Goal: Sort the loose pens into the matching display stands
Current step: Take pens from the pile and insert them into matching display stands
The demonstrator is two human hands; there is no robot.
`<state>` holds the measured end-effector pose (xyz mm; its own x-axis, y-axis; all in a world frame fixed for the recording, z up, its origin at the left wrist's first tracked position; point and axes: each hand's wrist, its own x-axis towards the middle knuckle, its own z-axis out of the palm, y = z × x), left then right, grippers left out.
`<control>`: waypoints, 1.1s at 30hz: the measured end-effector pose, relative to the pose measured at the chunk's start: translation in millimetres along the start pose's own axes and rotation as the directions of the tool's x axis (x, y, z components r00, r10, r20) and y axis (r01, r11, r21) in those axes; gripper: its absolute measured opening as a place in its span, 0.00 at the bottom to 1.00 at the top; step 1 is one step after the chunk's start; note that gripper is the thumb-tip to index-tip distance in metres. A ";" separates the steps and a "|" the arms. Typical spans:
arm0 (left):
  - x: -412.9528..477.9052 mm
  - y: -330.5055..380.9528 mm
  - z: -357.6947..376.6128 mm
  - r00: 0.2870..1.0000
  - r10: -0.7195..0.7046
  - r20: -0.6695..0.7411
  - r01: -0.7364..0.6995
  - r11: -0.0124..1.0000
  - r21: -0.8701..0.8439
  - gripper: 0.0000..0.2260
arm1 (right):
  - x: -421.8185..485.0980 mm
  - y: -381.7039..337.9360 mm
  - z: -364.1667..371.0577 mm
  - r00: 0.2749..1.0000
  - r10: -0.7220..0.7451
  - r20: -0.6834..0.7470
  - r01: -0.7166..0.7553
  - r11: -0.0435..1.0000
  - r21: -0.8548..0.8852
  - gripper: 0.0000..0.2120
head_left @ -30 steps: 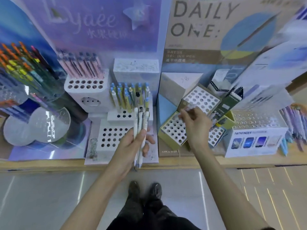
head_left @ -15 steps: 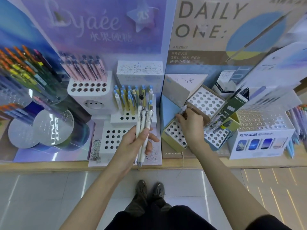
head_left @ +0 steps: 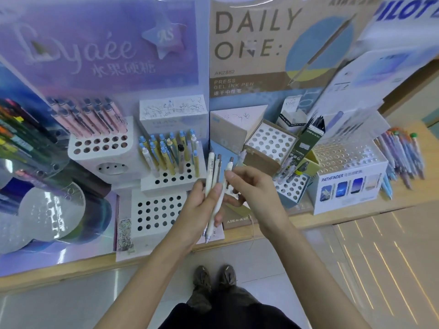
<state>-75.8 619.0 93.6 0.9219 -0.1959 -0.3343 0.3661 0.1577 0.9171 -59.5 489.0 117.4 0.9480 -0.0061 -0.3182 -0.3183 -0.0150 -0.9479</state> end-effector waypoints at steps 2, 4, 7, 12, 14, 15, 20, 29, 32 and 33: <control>4.0 2.4 7.5 0.999 0.024 0.048 -0.025 0.999 0.024 0.11 | -0.6 -1.7 -7.7 0.998 -0.018 -0.062 0.018 1.000 0.014 0.04; 6.7 5.1 16.7 0.996 0.043 0.080 -0.048 0.998 0.051 0.08 | -0.6 -4.1 -17.8 0.997 -0.007 -0.079 0.009 1.000 0.029 0.05; 13.0 8.8 32.4 0.995 0.056 0.085 -0.062 0.996 0.068 0.09 | 1.7 -10.1 -33.4 0.999 0.019 -0.046 -0.017 0.998 0.054 0.07; 33.6 9.3 59.3 0.998 0.064 0.003 -0.064 0.998 0.017 0.16 | 21.2 -21.4 -65.2 1.000 -0.020 -0.015 0.020 0.999 0.050 0.07; 43.4 10.7 71.5 0.993 0.108 -0.044 -0.108 0.994 0.014 0.18 | 32.1 -27.3 -82.9 0.998 -0.061 0.026 0.060 0.998 0.036 0.06; 47.8 11.3 78.0 0.987 0.132 -0.089 -0.130 0.991 0.033 0.17 | 37.0 -31.6 -92.1 0.997 -0.067 0.043 0.066 0.997 0.040 0.05; 71.2 15.9 105.6 0.926 0.252 -0.281 -0.239 0.968 0.080 0.10 | 73.1 -59.1 -137.1 0.974 -0.227 -0.009 0.227 0.974 0.004 0.05; 82.3 19.6 123.7 0.807 0.304 -0.506 -0.285 0.951 0.118 0.13 | 134.6 -70.0 -136.4 0.827 -0.547 0.131 0.552 0.745 -0.374 0.09; 77.8 20.2 124.5 0.805 0.278 -0.524 -0.300 0.953 0.045 0.14 | 143.3 -62.0 -132.4 0.827 -0.529 0.190 0.557 0.722 -0.410 0.09; 76.4 20.1 124.0 0.802 0.273 -0.531 -0.295 0.954 0.044 0.13 | 145.2 -58.5 -131.5 0.835 -0.512 0.203 0.546 0.725 -0.419 0.09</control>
<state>-13.8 487.2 113.4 0.9069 0.3997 -0.1334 0.0719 0.1653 0.9836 96.6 357.5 128.8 0.9546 0.2053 0.2158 0.2864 -0.4333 -0.8545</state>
